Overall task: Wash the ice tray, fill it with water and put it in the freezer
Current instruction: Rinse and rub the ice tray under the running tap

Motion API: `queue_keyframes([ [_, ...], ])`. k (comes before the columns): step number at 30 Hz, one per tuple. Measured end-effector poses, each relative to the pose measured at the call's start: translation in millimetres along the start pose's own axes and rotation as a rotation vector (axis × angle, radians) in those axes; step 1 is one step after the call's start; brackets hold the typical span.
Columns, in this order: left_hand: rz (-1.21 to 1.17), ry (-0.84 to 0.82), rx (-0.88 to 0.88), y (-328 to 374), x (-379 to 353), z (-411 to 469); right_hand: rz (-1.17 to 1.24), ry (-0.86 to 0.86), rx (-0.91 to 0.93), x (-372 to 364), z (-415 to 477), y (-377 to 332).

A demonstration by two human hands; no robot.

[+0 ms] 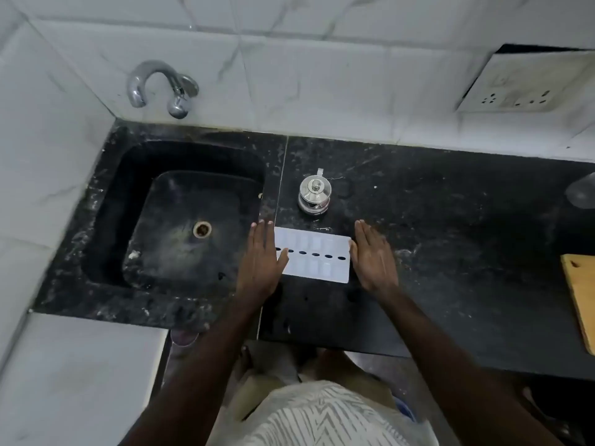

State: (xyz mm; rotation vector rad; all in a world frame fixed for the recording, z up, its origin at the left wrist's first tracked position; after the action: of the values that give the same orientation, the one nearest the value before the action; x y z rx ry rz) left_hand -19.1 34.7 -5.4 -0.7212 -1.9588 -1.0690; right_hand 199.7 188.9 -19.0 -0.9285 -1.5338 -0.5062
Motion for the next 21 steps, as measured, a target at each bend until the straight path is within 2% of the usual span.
queue_keyframes([
  [5,-0.109,-0.232,0.168,-2.9,-24.4,-2.0,0.035,-0.126,-0.026,-3.6,-0.3,3.7],
  [9,-0.121,-0.335,0.241,3.7,-23.4,-11.4,0.139,-0.299,-0.106,-1.4,-3.6,9.2],
  [14,-0.192,-0.335,0.237,4.7,-19.1,-8.3,0.289,-0.430,-0.144,-13.4,-2.0,8.9],
  [21,-0.457,-0.290,0.215,-6.4,-8.0,-3.8,0.513,-0.355,-0.293,-25.1,3.5,-5.5],
])
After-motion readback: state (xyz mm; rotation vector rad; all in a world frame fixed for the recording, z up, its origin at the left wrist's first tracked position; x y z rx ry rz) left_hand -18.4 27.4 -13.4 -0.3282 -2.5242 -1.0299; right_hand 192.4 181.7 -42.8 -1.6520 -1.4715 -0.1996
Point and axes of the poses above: each hand's wrist, its own z-axis towards the middle knuckle, its own x-axis out of the back of the hand, y = z × x, the point moved 4 cm from there along z, towards the middle knuckle, and after that the axes turned 14 degrees about -y, right-handed, at the moved point
